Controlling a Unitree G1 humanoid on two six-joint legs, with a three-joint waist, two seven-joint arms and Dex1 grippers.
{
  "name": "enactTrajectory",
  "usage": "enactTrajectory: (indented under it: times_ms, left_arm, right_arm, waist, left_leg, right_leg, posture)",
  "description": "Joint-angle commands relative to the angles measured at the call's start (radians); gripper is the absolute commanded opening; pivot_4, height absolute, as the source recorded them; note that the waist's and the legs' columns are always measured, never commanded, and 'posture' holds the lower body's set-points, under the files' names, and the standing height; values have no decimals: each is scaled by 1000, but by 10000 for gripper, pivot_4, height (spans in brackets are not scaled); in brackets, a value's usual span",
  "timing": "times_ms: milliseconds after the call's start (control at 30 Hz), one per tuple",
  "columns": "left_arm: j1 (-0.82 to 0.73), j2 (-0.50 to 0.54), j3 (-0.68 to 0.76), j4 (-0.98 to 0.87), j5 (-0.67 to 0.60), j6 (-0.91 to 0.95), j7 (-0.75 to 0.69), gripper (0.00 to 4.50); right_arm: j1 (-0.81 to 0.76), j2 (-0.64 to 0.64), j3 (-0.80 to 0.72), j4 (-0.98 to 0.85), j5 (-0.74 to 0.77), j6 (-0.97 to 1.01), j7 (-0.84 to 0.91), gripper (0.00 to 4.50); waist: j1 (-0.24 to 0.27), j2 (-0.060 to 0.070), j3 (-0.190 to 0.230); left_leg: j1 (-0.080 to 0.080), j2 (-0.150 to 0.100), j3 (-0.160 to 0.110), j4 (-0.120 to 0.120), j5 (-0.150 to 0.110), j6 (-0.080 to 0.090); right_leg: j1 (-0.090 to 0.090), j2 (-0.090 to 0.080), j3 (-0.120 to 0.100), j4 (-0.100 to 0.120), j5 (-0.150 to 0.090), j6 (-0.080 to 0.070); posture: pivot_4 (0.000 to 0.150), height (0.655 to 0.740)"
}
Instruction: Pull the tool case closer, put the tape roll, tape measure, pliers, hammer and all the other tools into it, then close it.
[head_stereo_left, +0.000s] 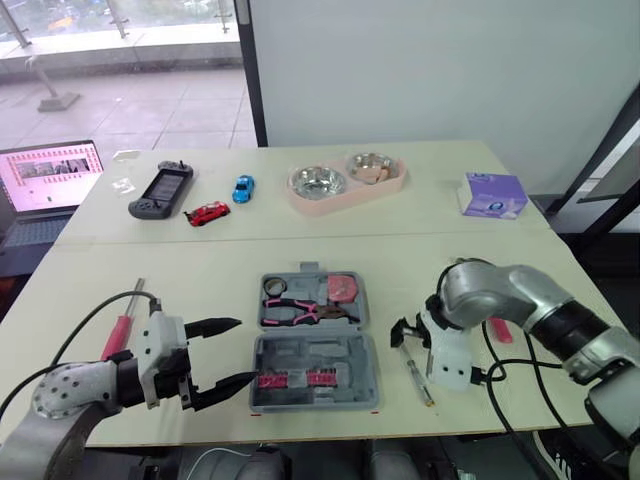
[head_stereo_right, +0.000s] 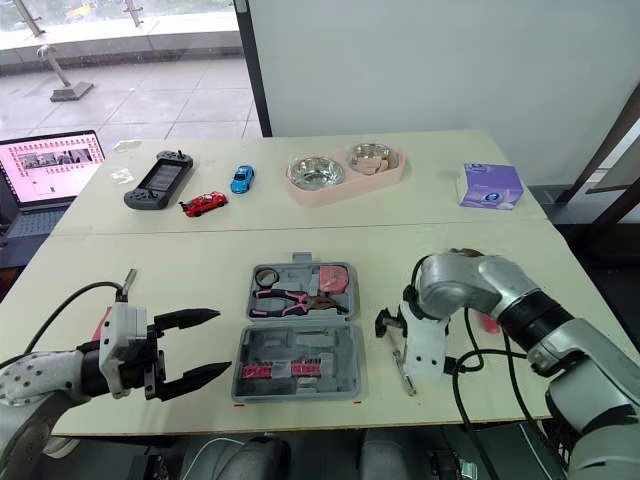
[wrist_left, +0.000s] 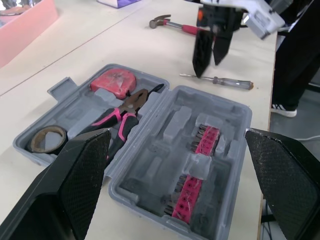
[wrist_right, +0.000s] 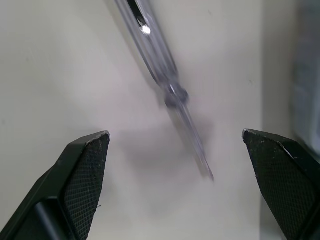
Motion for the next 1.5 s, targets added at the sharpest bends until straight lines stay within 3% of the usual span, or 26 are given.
enactTrajectory:
  times_ms: [33,233,367,600,700,767,833,967,1067,1167,1233,1300,1367,1433,1500]
  left_arm:
    - [8,-3,28,-40,-12,-8,17,45000]
    - [19,-2,38,-53,-19,-2,40,45000]
    - [17,1,40,-56,-21,3,49,45000]
    - [14,7,46,-54,-22,8,54,45000]
    - [10,8,45,-53,-21,12,54,45000]
    - [8,9,44,-50,-18,12,54,45000]
    - [2,8,42,-46,-16,14,55,45000]
    - [-11,6,32,-46,-13,23,60,45000]
    - [-24,6,27,-42,-15,30,60,45000]
    - [-31,5,23,-36,-14,30,56,45000]
    - [-37,3,18,-34,-14,31,56,45000]
    - [-35,0,14,-31,-12,26,52,45000]
    - [-31,-3,13,-21,-8,17,46,45000]
    - [-24,-6,13,-9,-3,3,37,45000]
    - [-12,-9,15,-4,-1,-9,31,45000]
  right_arm:
    - [13,-1,4,-8,-44,-21,-22,44729]
    - [53,27,21,-12,-95,-1,-55,44729]
    - [61,46,26,10,-138,-10,-81,33805]
    - [77,65,21,7,-155,-8,-88,629]
    - [85,69,3,-7,-117,23,-72,629]
    - [103,61,-19,-41,-13,107,-5,629]
    - [128,61,-62,-105,104,253,76,629]
    - [161,67,-213,-271,407,831,274,629]
    - [147,36,-306,-349,493,1237,327,629]
    - [149,-35,-332,-417,552,1505,343,629]
    - [162,-111,-327,-464,619,1632,344,629]
    - [189,-157,-364,-537,719,1923,344,629]
    - [190,-122,-415,-578,790,2245,282,629]
    - [187,-39,-483,-560,840,2549,160,629]
    - [240,-9,-551,-506,931,2640,32,629]
  waist:
    - [-1,0,0]
    - [-2,-6,-4]
    - [-3,-16,-10]
    - [-17,-21,-12]
    - [-29,-21,-12]
    - [-30,-21,-12]
    - [-29,-19,-11]
    - [-27,-8,-3]
    - [-18,-1,1]
    - [0,-1,1]
    - [5,-1,1]
    - [7,1,1]
    - [5,1,1]
    - [-3,0,1]
    - [1,1,1]
  left_leg:
    - [0,0,0,0,0,0]
    - [3,0,0,0,0,0]
    - [4,1,0,0,0,0]
    - [19,6,0,-2,-1,1]
    - [19,9,-2,-2,-1,1]
    - [19,9,-2,-2,-1,1]
    - [19,10,-3,-2,-1,1]
    - [17,10,-3,-1,-1,1]
    - [16,8,-2,0,-1,1]
    - [15,8,-3,-1,-1,1]
    - [14,9,-3,-2,-2,2]
    - [7,8,-3,-1,-2,2]
    - [-2,8,-3,2,-2,2]
    - [-1,9,-1,2,-2,2]
    - [0,9,-1,2,-1,2]
  right_leg:
    - [0,0,0,0,0,0]
    - [2,0,0,1,0,-2]
    - [3,1,0,1,0,-2]
    - [18,7,0,-1,-3,-7]
    - [18,10,0,-1,-3,-8]
    - [18,11,0,0,-3,-9]
    - [18,11,0,0,-3,-9]
    - [17,11,0,0,-3,-10]
    - [16,10,1,-1,-2,-11]
    - [14,10,0,-1,-2,-11]
    - [13,10,0,-1,-2,-11]
    - [7,10,-1,-1,-2,-11]
    - [-2,10,0,0,1,-8]
    - [-2,10,0,0,2,-10]
    - [-2,10,0,0,1,-14]
  posture:
    - [1500,7360]
    - [1500,7360]
    - [1500,7360]
    - [1500,7360]
    - [1500,7360]
    - [1500,7360]
    - [1500,7360]
    - [1500,7360]
    - [1500,7360]
    - [1500,7360]
    - [1500,7360]
    - [1500,7360]
    - [1500,7360]
    - [1500,7360]
    - [1500,7360]
